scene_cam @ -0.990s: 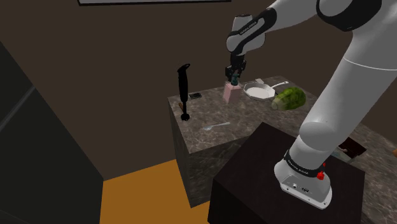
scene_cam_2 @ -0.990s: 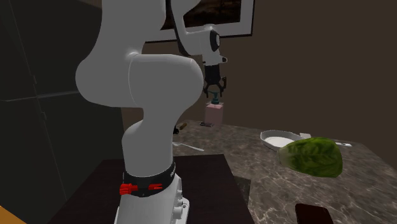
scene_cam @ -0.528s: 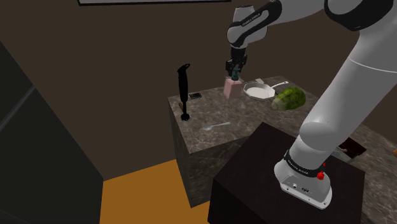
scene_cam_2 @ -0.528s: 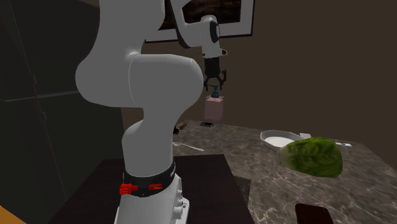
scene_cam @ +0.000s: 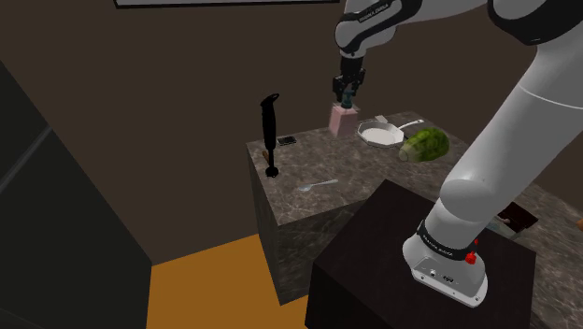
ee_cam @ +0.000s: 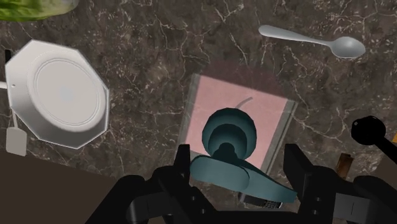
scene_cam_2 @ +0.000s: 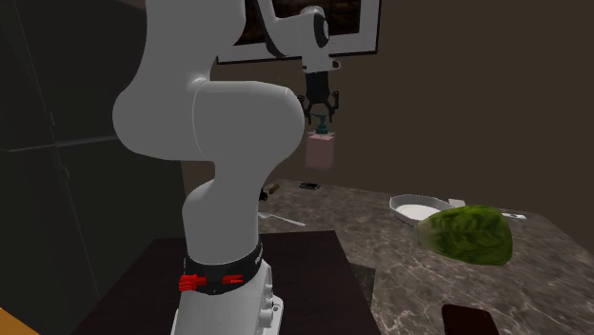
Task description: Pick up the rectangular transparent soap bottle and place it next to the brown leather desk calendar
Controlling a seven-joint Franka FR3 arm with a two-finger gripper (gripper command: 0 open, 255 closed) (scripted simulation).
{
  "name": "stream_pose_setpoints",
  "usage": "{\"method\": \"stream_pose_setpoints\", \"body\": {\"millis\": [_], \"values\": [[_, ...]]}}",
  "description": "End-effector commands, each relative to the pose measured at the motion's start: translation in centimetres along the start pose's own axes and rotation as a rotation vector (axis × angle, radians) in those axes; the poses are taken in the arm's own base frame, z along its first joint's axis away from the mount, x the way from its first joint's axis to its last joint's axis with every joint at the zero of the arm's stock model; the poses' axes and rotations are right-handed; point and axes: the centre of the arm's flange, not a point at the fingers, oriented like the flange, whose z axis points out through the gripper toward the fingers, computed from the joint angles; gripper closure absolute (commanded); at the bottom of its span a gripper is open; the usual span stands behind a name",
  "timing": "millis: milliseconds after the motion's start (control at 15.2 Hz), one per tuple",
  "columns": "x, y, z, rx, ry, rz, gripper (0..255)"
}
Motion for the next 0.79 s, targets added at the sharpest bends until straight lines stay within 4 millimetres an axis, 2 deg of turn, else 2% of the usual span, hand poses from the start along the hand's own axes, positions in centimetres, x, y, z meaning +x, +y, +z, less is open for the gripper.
{"method": "stream_pose_setpoints", "body": {"millis": [0,528,726], "values": [[0.1,0.2,-0.9,0.000,0.000,0.000,255],[0.3,0.6,-4.8,0.000,0.000,0.000,255],[-2.9,2.8,-4.8,0.000,0.000,0.000,255]]}}
